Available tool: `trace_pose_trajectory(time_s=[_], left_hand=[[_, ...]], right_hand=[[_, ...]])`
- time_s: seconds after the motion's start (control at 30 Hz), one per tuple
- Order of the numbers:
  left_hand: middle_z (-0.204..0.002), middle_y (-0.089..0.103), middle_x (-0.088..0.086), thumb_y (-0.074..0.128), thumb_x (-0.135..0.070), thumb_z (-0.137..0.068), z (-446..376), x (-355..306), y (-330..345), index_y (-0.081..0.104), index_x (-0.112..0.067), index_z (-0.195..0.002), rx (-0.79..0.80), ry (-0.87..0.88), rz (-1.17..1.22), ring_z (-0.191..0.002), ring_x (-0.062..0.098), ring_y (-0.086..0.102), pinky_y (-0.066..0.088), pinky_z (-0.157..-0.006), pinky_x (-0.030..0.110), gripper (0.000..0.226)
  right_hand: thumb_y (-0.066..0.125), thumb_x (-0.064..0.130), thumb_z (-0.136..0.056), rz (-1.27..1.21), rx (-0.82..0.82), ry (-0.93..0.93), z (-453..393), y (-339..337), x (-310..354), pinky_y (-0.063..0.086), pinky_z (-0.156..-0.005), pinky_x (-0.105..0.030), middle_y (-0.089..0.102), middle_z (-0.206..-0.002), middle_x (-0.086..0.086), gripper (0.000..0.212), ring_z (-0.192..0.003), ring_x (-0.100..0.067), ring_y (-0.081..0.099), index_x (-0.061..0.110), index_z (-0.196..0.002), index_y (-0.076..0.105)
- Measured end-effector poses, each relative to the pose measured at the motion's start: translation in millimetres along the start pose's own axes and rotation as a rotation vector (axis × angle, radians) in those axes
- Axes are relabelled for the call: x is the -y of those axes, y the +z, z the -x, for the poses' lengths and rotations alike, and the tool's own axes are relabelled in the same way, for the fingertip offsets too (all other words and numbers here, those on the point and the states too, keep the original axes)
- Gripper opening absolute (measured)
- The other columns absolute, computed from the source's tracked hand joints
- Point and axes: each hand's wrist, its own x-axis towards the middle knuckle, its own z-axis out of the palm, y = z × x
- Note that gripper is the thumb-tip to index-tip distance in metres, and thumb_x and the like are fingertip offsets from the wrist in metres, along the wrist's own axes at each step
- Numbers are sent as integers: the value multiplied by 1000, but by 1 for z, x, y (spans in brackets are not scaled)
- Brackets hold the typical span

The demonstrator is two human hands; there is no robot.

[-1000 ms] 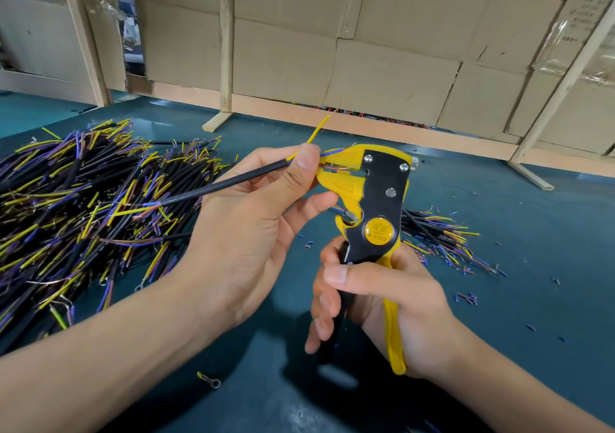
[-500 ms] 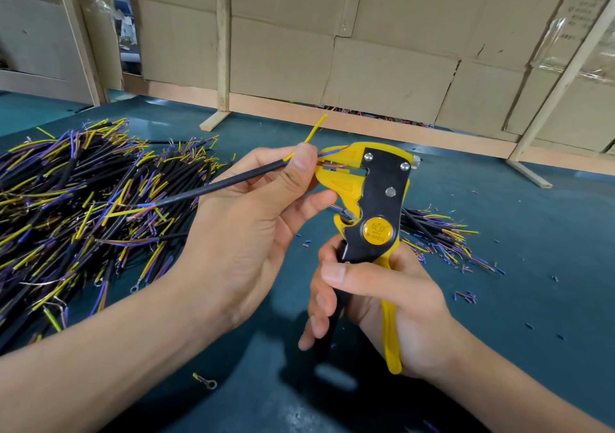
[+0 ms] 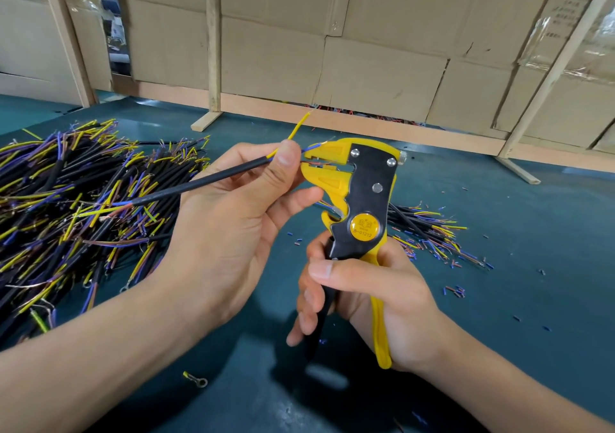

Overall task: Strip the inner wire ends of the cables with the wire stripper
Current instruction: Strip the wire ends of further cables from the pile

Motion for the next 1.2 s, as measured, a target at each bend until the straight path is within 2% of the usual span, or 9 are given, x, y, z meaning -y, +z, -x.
trace_pose_trajectory(time_s=[0.23,0.37,0.57,0.67,0.77,0.83,0.97,1.1,1.2], left_hand=[[-85,70,13,71,-18,-78,0,2,-1,75,-14,-75,-15,58,-39,-75,20,68,57,-66,24,6],[-90,69,15,75,-23,-77,1,5,-3,75,-17,-75,-41,57,-88,-78,22,69,57,-69,29,6],[-91,69,7,71,-36,-78,-4,6,-9,73,-13,-85,-82,11,-304,-89,16,63,53,-71,29,24],[-94,71,3,64,-34,-88,-8,3,-9,73,-12,-90,-28,-156,-171,-83,11,64,49,-65,22,24],[-87,76,-2,58,-28,-98,-26,-14,-21,76,-16,-75,-147,-264,56,-73,10,70,52,-60,19,31],[-86,77,2,59,-25,-99,-39,-24,-34,69,-14,-82,-185,-180,-205,-75,14,73,53,-63,23,23],[-66,70,5,63,-22,-98,-40,-14,-40,61,-9,-82,-7,-194,-606,-56,19,59,42,-51,27,21],[-57,63,3,66,-27,-95,-25,3,-32,63,-13,-74,318,-247,-822,-44,15,45,33,-41,22,26],[-51,51,-8,63,-37,-96,-11,11,-25,66,-14,-79,571,-201,-1005,-47,10,39,33,-47,22,29]], right_hand=[[67,19,-84,45,-38,18,1,3,2,53,-54,-45,51,-56,-14,22,-46,-28,56,8,-66,61],[67,21,-71,12,-132,53,2,7,4,49,-45,-36,48,-49,-13,18,-38,-25,48,10,-59,58],[65,19,-63,-21,-235,76,0,6,5,45,-39,-29,40,-48,-12,21,-35,-23,39,7,-56,49],[65,19,-65,-24,-195,60,0,6,4,46,-41,-31,42,-49,-12,18,-37,-24,41,9,-57,53],[66,20,-70,29,-203,4,3,2,0,48,-44,-38,46,-51,-15,19,-39,-28,47,9,-59,55],[66,23,-74,85,-207,-27,4,0,-4,47,-47,-46,51,-54,-17,21,-42,-32,52,9,-62,57],[67,25,-82,102,-257,-150,-1,1,-7,54,-61,-56,59,-66,-16,14,-59,-35,60,13,-76,64],[67,41,-85,578,-612,-376,0,-12,10,54,-67,-53,63,-67,-20,32,-65,-40,61,9,-81,62],[76,48,-78,749,-721,-281,0,-26,30,58,-68,-53,65,-67,-15,34,-65,-36,63,15,-80,67]])
